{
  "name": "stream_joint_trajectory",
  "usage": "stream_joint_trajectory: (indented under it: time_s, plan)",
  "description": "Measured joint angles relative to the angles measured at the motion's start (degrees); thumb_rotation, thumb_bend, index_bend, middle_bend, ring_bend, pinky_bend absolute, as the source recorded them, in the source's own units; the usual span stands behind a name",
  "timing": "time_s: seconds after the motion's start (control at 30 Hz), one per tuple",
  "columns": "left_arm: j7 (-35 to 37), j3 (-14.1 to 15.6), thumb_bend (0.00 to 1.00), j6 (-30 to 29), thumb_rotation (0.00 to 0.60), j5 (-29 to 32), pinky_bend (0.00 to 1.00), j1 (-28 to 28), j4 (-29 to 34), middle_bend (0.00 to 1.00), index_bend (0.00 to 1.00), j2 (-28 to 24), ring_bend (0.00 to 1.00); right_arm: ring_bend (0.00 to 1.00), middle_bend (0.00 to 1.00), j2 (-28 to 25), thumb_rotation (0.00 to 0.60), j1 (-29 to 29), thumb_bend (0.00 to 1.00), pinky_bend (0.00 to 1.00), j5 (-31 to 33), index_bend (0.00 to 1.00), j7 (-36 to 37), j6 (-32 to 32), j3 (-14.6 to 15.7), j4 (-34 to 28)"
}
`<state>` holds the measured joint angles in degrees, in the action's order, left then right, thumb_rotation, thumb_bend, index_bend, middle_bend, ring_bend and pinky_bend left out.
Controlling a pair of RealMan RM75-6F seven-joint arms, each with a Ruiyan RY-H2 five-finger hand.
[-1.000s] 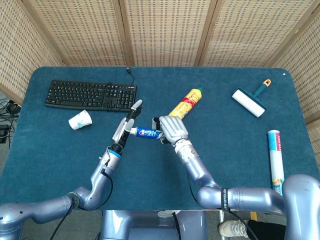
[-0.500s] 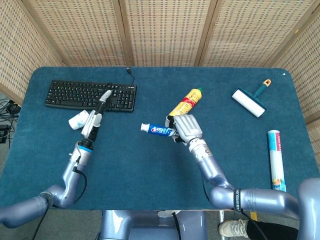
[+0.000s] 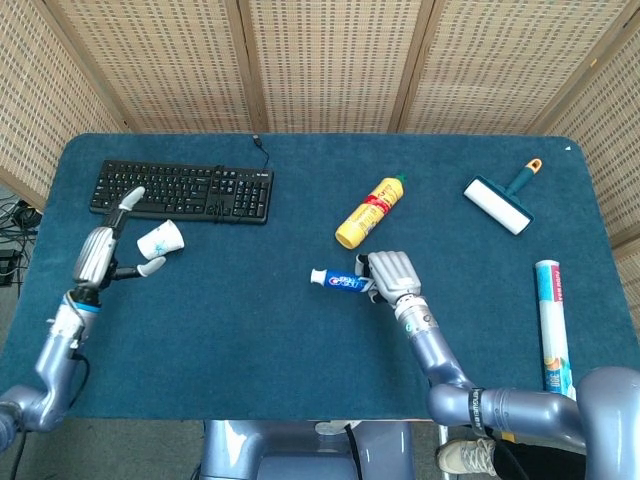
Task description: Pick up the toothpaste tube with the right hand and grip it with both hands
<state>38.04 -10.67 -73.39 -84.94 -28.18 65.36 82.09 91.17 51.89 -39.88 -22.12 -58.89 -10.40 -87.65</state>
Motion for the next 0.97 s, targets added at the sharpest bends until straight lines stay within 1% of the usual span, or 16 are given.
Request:
stream_joint_trajectory:
  time_s: [0.03,0.07,0.2,0.3,0.37,0.4,0.47,0.5,0.53,0.57,0.7,0.73,0.87,0.97]
  plan:
    - [-0.9,0.4,0.00,-0.5,0.312,0.0,0.00,0.8,0.0,0.00,0.00,-0.8,0.00,0.08,0.06,0.6,0.600,-0.2,0.04,0.06,0.0,0.08,0.0,0.3,0.4,0.7]
    - [-1.9,0.9,0.00,-1.3,0.315,0.1,0.00,1.9,0.0,0.00,0.00,-1.8,0.00,0.04,0.02,0.8,0.600,-0.4,0.01,0.02,0.0,0.05,0.1,0.7,0.6,0.9]
    - [-3.5,2.1,0.00,-3.1,0.315,0.2,0.00,4.1,0.8,0.00,0.00,-4.1,0.00,0.00,0.00,0.4,0.600,-1.1,0.00,0.00,-0.4,0.01,0.7,2.2,0.8,0.4]
    - [-5.0,3.0,0.00,-4.0,0.315,0.1,0.00,5.4,1.8,0.00,0.00,-5.6,0.00,0.00,0.00,-1.0,0.600,-1.8,0.00,0.00,-2.4,0.01,1.0,1.2,0.9,-1.3]
    - [-6.7,3.7,0.00,-4.7,0.324,0.0,0.00,6.5,2.7,0.00,0.00,-6.8,0.00,0.00,0.00,-2.7,0.600,-2.7,0.00,0.00,-4.9,0.01,1.4,-0.1,1.2,-3.1]
    - [-7.6,4.0,0.00,-5.1,0.339,0.0,0.00,7.1,3.2,0.00,0.00,-7.4,0.00,0.00,0.00,-3.5,0.600,-3.2,0.00,0.00,-6.3,0.01,1.7,-0.7,1.4,-3.8]
    - [-9.9,4.9,0.00,-6.0,0.393,-0.1,0.00,8.5,4.7,0.00,0.00,-9.0,0.00,0.00,0.00,-5.5,0.600,-4.5,0.00,0.00,-10.1,0.00,2.5,-2.6,2.0,-5.5]
    - [-11.0,5.3,0.00,-6.3,0.442,-0.2,0.00,9.1,5.4,0.00,0.00,-9.8,0.00,0.00,0.00,-6.4,0.600,-5.2,0.00,0.00,-12.0,0.00,2.8,-3.6,2.4,-6.1]
    - [-12.1,5.7,0.00,-6.6,0.484,-0.2,0.00,9.7,6.2,0.00,0.00,-10.6,0.00,0.00,0.00,-7.7,0.600,-6.1,0.00,0.00,-14.8,0.00,3.3,-5.1,3.0,-6.8]
    - [-13.8,6.3,0.00,-7.1,0.502,-0.2,0.00,10.5,7.1,0.00,0.00,-11.5,0.00,0.00,0.00,-8.6,0.600,-6.9,0.00,0.00,-17.1,0.00,3.7,-6.4,3.5,-7.1]
    - [-19.9,7.7,0.00,-9.1,0.549,-0.1,0.00,13.3,9.9,0.00,0.00,-14.1,0.00,0.00,0.00,-13.0,0.600,-11.5,0.00,0.00,-28.0,0.00,5.3,-13.6,7.0,-7.2]
    - [-21.4,8.0,0.00,-9.8,0.560,-0.1,0.00,14.0,10.4,0.00,0.00,-14.6,0.00,0.00,0.00,-14.4,0.600,-13.4,0.00,0.00,-31.2,0.00,6.2,-16.3,8.4,-7.0]
    - [-26.7,9.4,0.00,-14.0,0.572,-0.4,0.00,17.7,12.5,0.00,0.00,-15.9,0.00,0.00,0.00,-18.4,0.600,-20.3,0.00,0.00,-38.9,0.00,8.9,-24.6,12.9,-4.6]
    - [-27.2,10.3,0.00,-16.1,0.579,-0.9,0.00,19.8,13.0,0.00,0.00,-16.2,0.00,0.00,0.00,-19.9,0.600,-24.8,0.00,0.00,-42.5,0.00,10.7,-29.7,15.1,-1.4]
